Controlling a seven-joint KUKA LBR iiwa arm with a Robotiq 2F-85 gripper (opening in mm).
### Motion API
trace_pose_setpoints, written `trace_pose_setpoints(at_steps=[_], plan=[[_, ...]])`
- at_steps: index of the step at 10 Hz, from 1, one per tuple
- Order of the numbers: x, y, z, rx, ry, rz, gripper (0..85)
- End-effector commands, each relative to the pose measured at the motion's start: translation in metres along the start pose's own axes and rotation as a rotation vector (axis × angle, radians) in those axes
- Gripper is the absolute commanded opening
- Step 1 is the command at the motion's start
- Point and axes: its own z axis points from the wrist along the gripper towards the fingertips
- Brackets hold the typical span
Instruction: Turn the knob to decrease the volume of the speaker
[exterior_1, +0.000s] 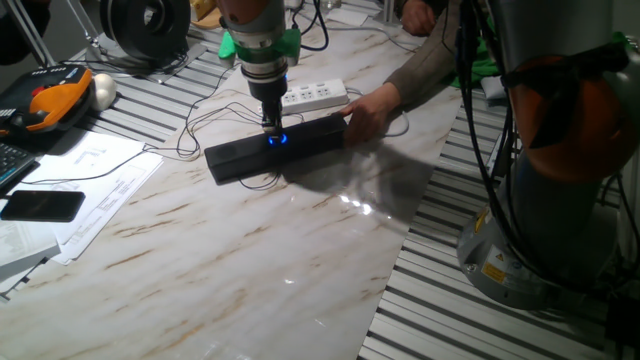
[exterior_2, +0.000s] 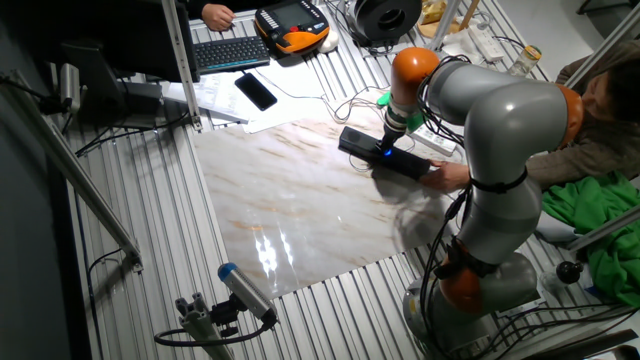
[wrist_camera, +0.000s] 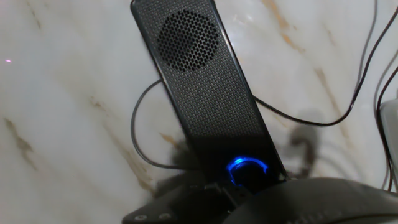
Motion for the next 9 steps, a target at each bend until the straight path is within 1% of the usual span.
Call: trace_pose_setpoints(at_steps=[1,2,3,4,5,6,9], plan=[[-0.001,-0.001,0.0,0.013,0.001,0.013,34.0],[-0.001,-0.002,0.0,0.015,0.0,0.026,34.0],[-0.001,-0.003,0.0,0.015,-0.004,0.041,51.0],[-0.002,-0.004,-0.001,0.008,-0.007,0.055,68.0],[-0.004,-0.006,-0.001,0.002,-0.009,0.062,68.0],[-0.005,-0.008,-0.002,-0.016,-0.006,0.077,68.0],[-0.004,-0.011,-0.01,-0.029,-0.009,0.144,68.0]])
